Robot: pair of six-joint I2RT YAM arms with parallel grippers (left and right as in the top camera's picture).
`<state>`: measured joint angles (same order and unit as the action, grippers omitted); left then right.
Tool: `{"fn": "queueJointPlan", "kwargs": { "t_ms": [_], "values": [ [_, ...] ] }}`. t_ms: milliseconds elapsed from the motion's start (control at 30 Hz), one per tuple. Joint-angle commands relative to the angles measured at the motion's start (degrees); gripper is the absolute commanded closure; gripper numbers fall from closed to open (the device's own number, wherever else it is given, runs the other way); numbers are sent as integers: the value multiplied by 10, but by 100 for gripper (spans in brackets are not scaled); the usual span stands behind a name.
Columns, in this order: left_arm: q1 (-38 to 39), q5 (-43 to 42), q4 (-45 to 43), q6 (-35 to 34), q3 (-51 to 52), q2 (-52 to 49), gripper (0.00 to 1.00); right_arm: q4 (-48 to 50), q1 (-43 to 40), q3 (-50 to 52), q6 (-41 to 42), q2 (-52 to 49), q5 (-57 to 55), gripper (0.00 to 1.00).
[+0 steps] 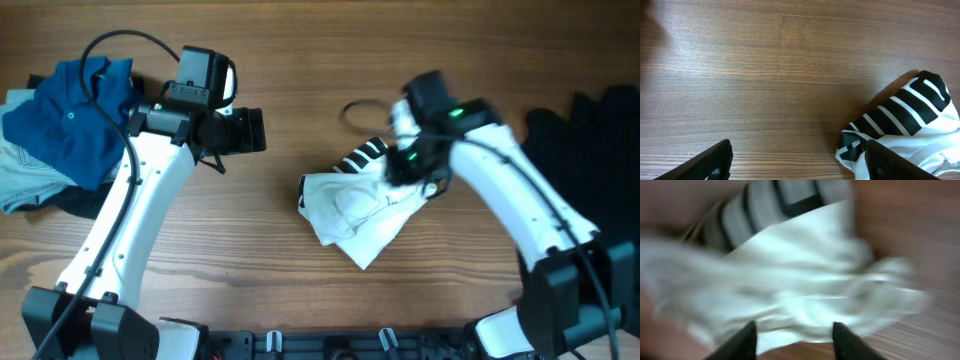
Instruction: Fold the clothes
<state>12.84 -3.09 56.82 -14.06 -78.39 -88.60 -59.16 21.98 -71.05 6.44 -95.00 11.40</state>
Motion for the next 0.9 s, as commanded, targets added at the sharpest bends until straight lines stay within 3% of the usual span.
{"fn": "queueJointPlan", "kwargs": {
  "t_ms": [0,267,300,467,700,867],
  "values": [
    [-2,-7,-8,3,-2,-4,14,37,86,55,-50,7,59,43],
    [-8,13,-7,3,-2,-4,14,132,167,125,-47,7,-5,45],
    [-9,13,-6,3,-2,-4,14,142,167,133,-47,7,-6,50],
    [-10,13,-6,3,-2,-4,14,148,167,148,-49,7,57,94],
    [-10,13,-10,3,-2,-4,12,-8,167,93,-66,72,69,96],
    [-10,13,-20,3,-2,-4,11,-68,167,89,-66,105,66,96]
  ]
}}
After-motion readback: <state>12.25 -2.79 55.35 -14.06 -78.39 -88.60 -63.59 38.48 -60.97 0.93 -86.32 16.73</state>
